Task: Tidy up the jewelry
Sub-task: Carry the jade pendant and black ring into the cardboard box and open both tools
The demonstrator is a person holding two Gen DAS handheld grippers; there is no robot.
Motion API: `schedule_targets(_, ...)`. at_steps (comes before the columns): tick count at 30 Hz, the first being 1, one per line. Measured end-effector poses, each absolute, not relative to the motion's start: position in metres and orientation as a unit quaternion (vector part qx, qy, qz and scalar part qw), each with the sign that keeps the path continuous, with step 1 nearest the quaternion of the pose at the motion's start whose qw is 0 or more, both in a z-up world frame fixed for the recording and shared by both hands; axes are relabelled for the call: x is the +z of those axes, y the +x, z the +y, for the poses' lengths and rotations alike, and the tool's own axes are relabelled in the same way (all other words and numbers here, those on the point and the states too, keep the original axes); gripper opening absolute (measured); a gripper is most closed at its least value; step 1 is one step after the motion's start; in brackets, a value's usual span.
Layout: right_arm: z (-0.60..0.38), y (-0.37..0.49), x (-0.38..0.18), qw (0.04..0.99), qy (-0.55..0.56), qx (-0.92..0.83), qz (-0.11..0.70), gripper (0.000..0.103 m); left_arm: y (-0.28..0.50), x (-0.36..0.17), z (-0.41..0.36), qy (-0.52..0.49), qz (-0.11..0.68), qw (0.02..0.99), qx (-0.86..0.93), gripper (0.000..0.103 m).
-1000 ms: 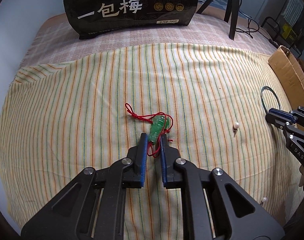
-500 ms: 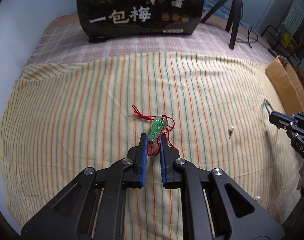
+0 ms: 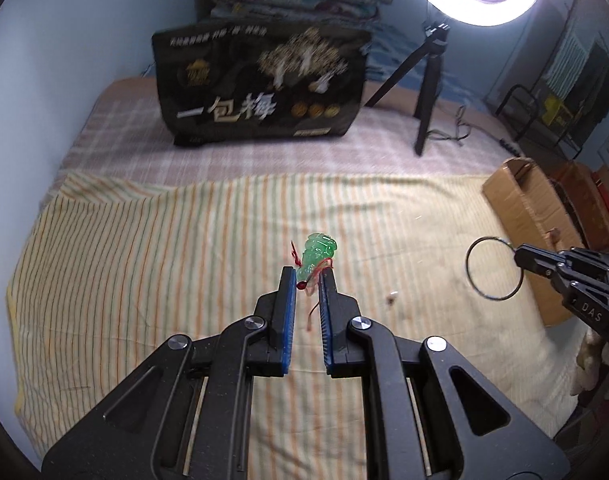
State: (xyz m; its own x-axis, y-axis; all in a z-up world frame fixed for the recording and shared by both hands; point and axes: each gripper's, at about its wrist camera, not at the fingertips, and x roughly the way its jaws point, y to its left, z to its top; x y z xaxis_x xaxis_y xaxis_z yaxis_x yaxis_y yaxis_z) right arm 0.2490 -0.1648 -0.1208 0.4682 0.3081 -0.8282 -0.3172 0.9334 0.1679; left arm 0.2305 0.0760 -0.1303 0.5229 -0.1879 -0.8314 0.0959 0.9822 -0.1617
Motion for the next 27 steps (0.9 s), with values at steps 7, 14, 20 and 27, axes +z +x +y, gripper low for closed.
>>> schedule_targets(7, -0.183, 0.238, -0.098, 0.869, 0.011, 0.177, 0.461, 0.001, 0.218, -0.099, 0.053, -0.055, 0.454, 0.883, -0.107, 0.009)
schedule_targets(14, -0.211, 0.228, -0.078, 0.882, 0.024, 0.161, 0.442, 0.001, 0.208, -0.073, 0.03, -0.068, 0.429, 0.89, -0.136, 0.009)
schedule_targets(20, -0.241, 0.219, -0.065, 0.892, 0.032, 0.141, 0.428, 0.001, 0.199, -0.056, 0.004, -0.063, 0.412, 0.895, -0.16, 0.009)
schedule_targets(27, -0.283, 0.208, -0.051, 0.904, 0.047, 0.11, 0.411, 0.001, 0.188, -0.039, -0.035, -0.061, 0.393, 0.894, -0.205, 0.009)
